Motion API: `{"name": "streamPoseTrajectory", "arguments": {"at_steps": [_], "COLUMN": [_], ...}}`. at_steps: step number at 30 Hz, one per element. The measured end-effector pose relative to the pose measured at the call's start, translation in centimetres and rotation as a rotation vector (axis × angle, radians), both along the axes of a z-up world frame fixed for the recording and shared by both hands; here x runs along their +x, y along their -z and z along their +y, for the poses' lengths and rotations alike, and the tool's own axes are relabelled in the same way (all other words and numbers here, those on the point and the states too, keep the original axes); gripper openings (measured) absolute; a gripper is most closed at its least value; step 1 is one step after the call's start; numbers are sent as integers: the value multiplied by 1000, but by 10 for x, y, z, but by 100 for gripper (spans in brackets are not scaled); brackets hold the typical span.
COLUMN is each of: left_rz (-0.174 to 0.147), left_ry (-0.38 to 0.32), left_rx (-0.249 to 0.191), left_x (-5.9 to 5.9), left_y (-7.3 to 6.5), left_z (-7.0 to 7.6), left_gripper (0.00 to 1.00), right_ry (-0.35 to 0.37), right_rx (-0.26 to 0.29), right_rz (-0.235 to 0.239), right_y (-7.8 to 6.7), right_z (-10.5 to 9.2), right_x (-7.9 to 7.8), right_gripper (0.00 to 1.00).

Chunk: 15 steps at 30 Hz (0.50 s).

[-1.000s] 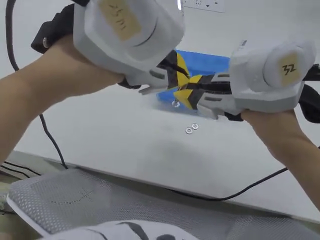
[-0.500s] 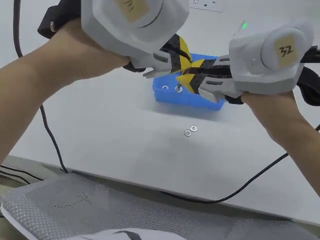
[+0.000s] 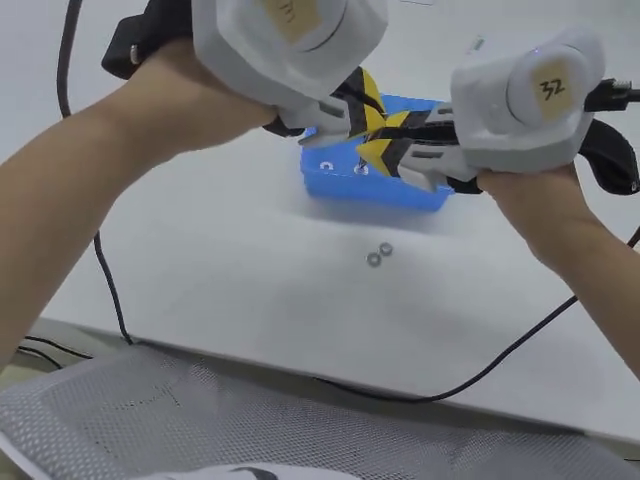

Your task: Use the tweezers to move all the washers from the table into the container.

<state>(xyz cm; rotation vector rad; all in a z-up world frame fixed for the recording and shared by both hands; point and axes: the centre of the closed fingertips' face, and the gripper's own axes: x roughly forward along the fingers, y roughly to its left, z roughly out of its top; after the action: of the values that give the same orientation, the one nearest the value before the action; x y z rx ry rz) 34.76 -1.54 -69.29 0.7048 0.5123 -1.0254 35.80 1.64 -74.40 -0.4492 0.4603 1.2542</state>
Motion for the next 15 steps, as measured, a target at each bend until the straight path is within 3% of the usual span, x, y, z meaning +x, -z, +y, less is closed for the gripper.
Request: {"name": "streamPoseTrajectory", "arguments": {"at_steps": [7, 15], "left_rz": [12, 24], "left_ry": [-7, -16], "left_rx": [18, 24], "left_x": [6, 7], "left_y": [16, 20], "left_z": [1, 0], "left_gripper": [0, 0], "right_ry": [9, 21], "right_rx": [-18, -13], "right_rz": [13, 37], "right_y": [15, 22], "right_z": [0, 0], "right_x": [4, 7], "right_gripper": [4, 4]}}
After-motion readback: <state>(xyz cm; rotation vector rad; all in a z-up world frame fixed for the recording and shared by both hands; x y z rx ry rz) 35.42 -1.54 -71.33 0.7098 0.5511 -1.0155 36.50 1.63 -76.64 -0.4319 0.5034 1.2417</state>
